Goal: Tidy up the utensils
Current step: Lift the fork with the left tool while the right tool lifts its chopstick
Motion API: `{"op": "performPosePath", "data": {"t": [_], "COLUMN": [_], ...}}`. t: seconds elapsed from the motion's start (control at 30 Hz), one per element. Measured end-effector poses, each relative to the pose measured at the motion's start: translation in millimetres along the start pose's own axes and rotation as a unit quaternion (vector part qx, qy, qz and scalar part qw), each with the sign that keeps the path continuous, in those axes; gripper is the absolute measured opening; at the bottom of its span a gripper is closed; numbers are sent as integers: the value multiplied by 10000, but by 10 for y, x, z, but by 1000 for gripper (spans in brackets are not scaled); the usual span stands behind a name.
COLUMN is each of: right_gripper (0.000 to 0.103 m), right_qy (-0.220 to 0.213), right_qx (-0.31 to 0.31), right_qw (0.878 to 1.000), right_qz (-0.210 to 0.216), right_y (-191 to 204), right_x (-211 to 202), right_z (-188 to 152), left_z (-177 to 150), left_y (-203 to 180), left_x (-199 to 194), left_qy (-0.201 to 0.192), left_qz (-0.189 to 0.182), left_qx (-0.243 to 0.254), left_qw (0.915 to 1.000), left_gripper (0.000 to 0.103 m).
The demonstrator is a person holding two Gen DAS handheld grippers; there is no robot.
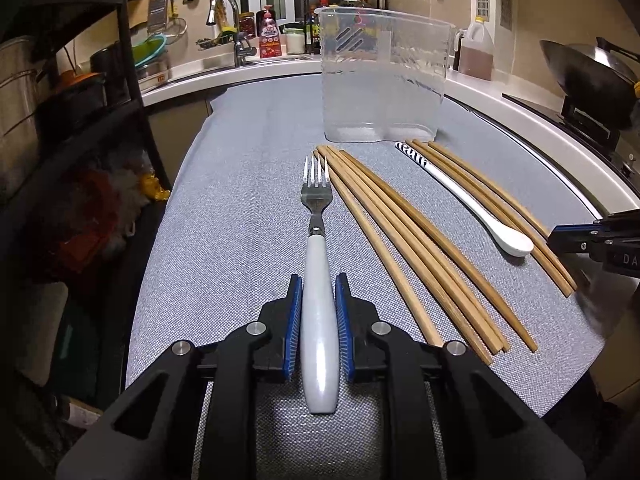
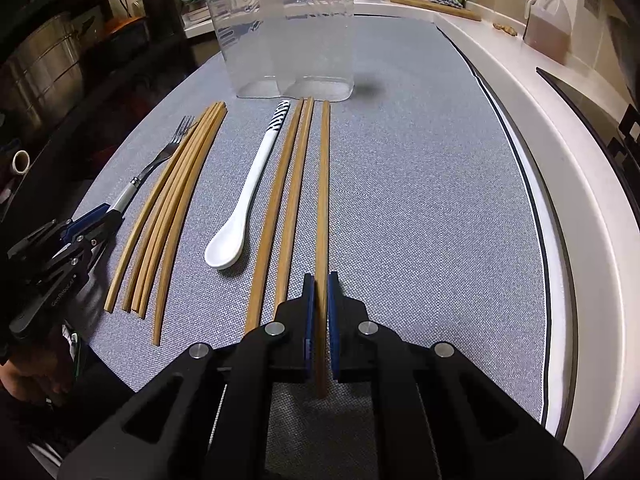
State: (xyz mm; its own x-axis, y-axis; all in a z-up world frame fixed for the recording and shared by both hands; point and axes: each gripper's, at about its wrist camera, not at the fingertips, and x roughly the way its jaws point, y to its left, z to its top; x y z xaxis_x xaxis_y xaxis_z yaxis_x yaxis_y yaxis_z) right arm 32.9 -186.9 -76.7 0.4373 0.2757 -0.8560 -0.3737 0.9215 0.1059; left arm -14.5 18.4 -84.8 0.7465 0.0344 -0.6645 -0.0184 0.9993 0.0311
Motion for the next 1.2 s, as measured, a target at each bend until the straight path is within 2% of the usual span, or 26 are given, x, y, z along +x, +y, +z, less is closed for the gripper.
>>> {"op": "performPosePath", "data": {"t": [0.3, 0.57, 0.83, 1.03, 1.2], "right_gripper": [7, 7, 6, 6, 6], "right_qy": [25, -30, -521, -1070, -1264], "right_qx": [23, 22, -170, -385, -152], "right_qw": [10000, 10000, 9985, 9934, 9917], "right_qz": [44, 50, -75, -152, -193], "right_y": [1, 30, 171, 372, 366], "right_x": [9, -4, -199, -547, -811], "right_z": [8, -5, 28, 105, 164], "left_z": [37, -10, -66, 36, 139], "left_y": [13, -17, 95, 264, 371], "left_x": [14, 3, -161, -398, -574], "left_qy": [108, -41, -126, -356, -608], "left_qz": [-39, 24, -169, -292, -425], "left_qx": [-85, -160, -229, -205, -251], "left_qw": [9999, 9999, 9995, 9987, 9969], "left_gripper": [17, 17, 17, 17, 16]}}
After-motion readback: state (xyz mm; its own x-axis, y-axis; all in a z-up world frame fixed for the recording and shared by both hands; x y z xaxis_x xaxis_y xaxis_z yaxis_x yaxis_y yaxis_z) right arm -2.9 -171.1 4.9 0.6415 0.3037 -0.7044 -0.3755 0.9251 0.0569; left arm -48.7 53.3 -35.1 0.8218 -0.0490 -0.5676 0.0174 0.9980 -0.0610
